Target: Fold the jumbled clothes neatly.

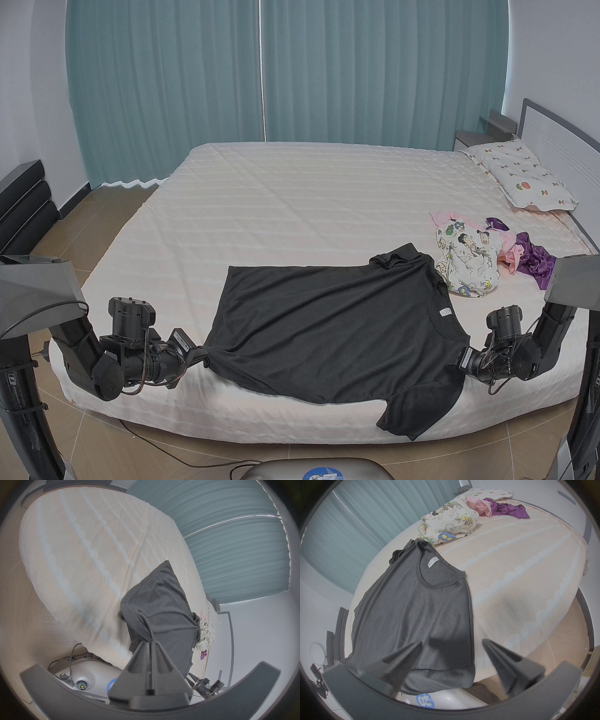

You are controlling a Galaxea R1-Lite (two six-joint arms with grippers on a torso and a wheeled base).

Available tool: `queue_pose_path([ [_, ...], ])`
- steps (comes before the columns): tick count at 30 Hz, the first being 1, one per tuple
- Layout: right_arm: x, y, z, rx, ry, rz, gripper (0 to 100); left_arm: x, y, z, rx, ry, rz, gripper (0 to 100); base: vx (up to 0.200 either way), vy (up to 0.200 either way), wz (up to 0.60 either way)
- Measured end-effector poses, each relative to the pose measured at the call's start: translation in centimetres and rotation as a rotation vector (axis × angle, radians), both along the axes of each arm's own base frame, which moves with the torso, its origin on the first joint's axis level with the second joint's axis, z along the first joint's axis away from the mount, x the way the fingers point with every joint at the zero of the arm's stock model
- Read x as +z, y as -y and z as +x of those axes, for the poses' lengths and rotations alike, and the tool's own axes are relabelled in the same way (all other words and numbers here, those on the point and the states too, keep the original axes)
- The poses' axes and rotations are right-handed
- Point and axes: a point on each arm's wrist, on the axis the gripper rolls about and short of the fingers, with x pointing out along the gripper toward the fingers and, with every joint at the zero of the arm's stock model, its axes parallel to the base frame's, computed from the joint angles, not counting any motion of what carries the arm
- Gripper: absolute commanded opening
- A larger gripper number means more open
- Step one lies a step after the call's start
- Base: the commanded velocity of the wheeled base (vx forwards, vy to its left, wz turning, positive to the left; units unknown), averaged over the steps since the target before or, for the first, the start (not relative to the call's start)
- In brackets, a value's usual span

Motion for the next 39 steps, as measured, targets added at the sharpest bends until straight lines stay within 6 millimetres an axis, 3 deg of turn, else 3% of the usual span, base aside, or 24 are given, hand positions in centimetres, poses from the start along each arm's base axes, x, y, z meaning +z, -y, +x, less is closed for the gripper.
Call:
queue_pose_path([
  [8,0.1,1.2,2.4,-0.042,0.050,-0.014,0,0.0,-0.2,0.1,0.006,0.002,0.001,0,0.000,0.000,0.00],
  [17,2.1,2.2,5.2,-0.007,0.163,-0.039,0,0.0,-0.2,0.0,0.007,0.001,0.001,0,0.000,0.000,0.00],
  [18,2.3,2.2,5.3,0.005,0.171,-0.047,100,0.0,-0.2,0.0,0.007,0.000,0.001,0,0.000,0.000,0.00],
  [29,4.3,1.1,8.4,0.066,0.311,-0.049,100,0.0,-0.2,0.0,0.007,0.000,0.001,0,0.000,0.000,0.00],
  [39,2.6,1.5,6.7,0.073,0.217,-0.030,100,0.0,-0.2,0.0,0.007,0.001,0.001,0,0.000,0.000,0.00],
])
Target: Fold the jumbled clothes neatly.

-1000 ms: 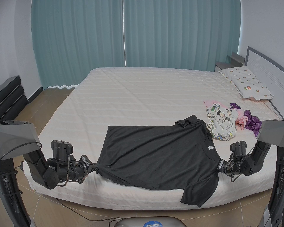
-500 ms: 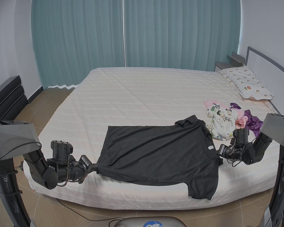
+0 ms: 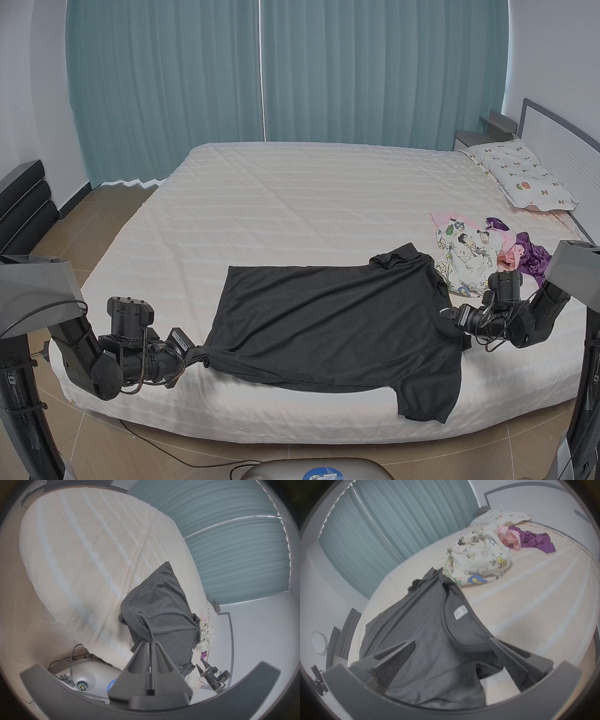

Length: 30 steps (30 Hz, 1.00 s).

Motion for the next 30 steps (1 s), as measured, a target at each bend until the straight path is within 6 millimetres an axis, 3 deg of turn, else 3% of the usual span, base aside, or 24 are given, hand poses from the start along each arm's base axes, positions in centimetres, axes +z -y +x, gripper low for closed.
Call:
queue_pose_path([
  [5,-0.8,-0.1,-0.9,0.007,-0.062,0.000,100,0.0,0.0,0.0,0.000,0.000,0.000,0,0.000,0.000,0.00],
  [6,-1.1,-0.2,-1.1,0.012,-0.081,-0.002,0,0.0,0.0,0.0,0.000,0.000,0.000,0,0.000,0.000,0.00],
  [14,-1.5,-0.9,0.2,0.022,-0.080,-0.007,0,0.0,0.0,0.0,0.000,0.001,0.000,0,0.000,0.000,0.00],
  [23,-0.1,-1.5,3.3,0.016,0.021,0.014,0,0.0,0.0,0.0,0.000,0.001,0.000,0,0.000,0.000,0.00],
  [24,0.0,-1.6,3.5,0.018,0.029,0.016,100,0.0,0.0,0.0,0.000,0.001,0.000,0,0.000,0.000,0.00],
  [30,-0.5,-2.2,4.2,0.023,0.038,0.012,100,0.0,0.0,0.0,0.000,0.002,0.000,0,0.000,0.000,0.00],
])
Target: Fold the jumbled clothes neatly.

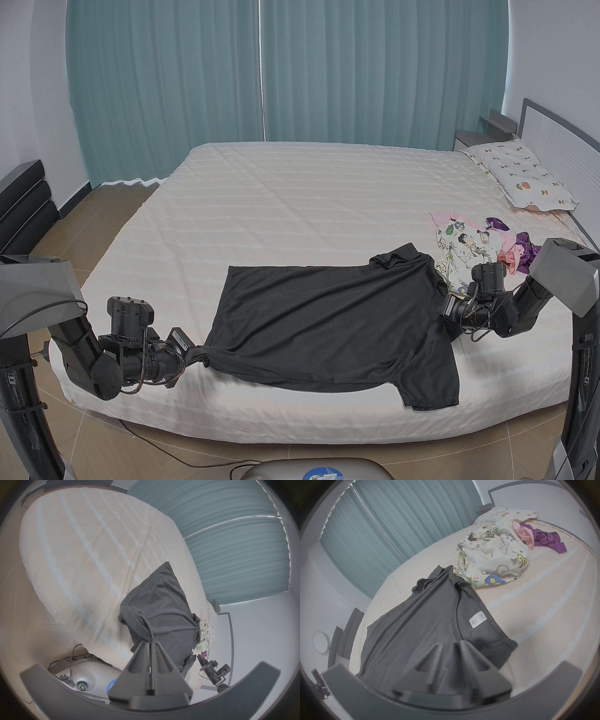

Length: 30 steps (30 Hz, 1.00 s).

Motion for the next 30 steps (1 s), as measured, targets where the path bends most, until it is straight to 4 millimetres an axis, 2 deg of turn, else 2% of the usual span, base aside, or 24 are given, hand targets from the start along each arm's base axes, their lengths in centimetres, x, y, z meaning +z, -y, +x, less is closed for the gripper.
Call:
queue_pose_path([
  [6,-0.3,1.0,-0.2,-0.049,-0.014,-0.011,100,0.0,0.0,0.0,0.000,-0.001,0.000,0,0.000,0.000,0.00],
  [10,-0.1,2.0,-1.5,-0.073,-0.046,-0.007,100,0.0,0.0,0.0,0.000,0.000,0.000,0,0.000,0.000,0.00],
  [13,-0.4,2.1,-3.7,-0.063,-0.105,-0.001,100,0.0,0.0,0.0,0.000,0.000,0.000,0,0.000,0.000,0.00],
  [23,-1.0,1.5,-12.5,0.041,-0.319,0.006,100,0.0,0.0,0.0,0.001,0.000,-0.001,0,0.000,0.000,0.00],
  [26,-1.0,1.2,-14.6,0.082,-0.365,-0.001,100,0.0,0.0,0.0,0.001,0.001,-0.001,0,0.000,0.000,0.00],
  [30,-1.0,0.4,-16.1,0.123,-0.386,-0.010,100,0.0,0.0,0.0,0.001,0.000,-0.001,0,0.000,0.000,0.00],
])
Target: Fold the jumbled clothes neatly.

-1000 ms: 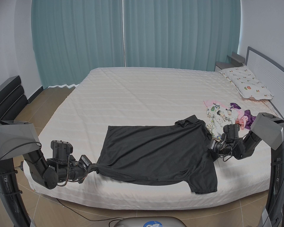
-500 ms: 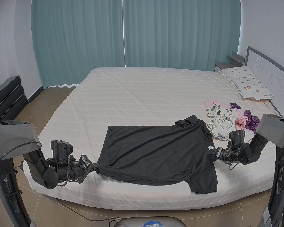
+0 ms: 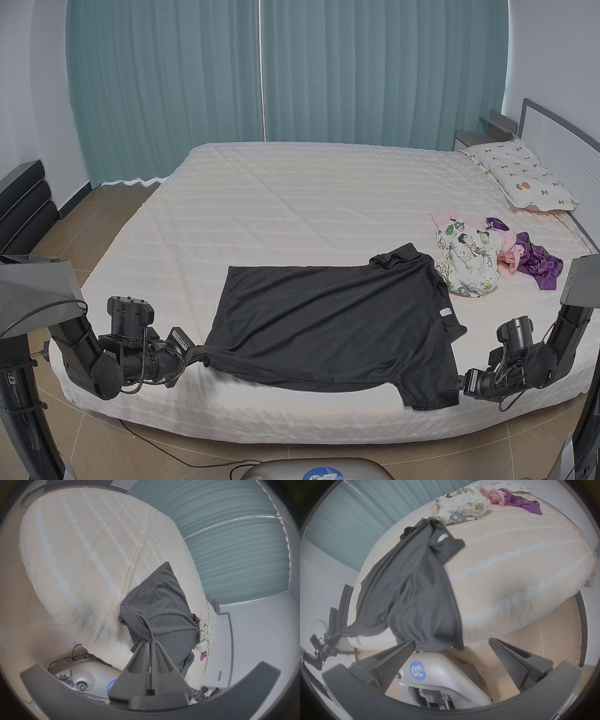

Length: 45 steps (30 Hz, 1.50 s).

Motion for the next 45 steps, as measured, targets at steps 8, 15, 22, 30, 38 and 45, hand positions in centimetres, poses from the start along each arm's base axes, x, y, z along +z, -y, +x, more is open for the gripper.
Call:
queue_pose_path([
  [8,-1.0,-1.2,0.4,0.022,0.073,-0.024,100,0.0,0.0,0.0,-0.001,0.000,-0.001,0,0.000,0.000,0.00],
  [15,-2.1,-1.4,0.1,0.025,0.055,-0.045,100,0.0,0.0,0.0,-0.002,0.000,-0.001,0,0.000,0.000,0.00],
  [22,-2.5,-1.5,0.2,0.024,0.049,-0.048,0,0.0,0.0,0.0,-0.002,0.001,-0.001,0,0.000,0.000,0.00],
  [30,-2.6,-1.6,0.0,-0.012,0.077,-0.024,0,0.0,0.0,0.0,-0.002,-0.001,-0.001,0,0.000,0.000,0.00],
  [38,-1.2,-0.3,-1.4,-0.053,0.072,-0.020,0,0.0,0.0,-0.1,-0.003,-0.001,0.001,0,0.000,0.000,0.00],
  [45,0.9,1.2,-3.8,-0.095,0.085,0.007,0,0.0,0.0,-0.2,-0.004,0.008,0.003,0,0.000,0.000,0.00],
])
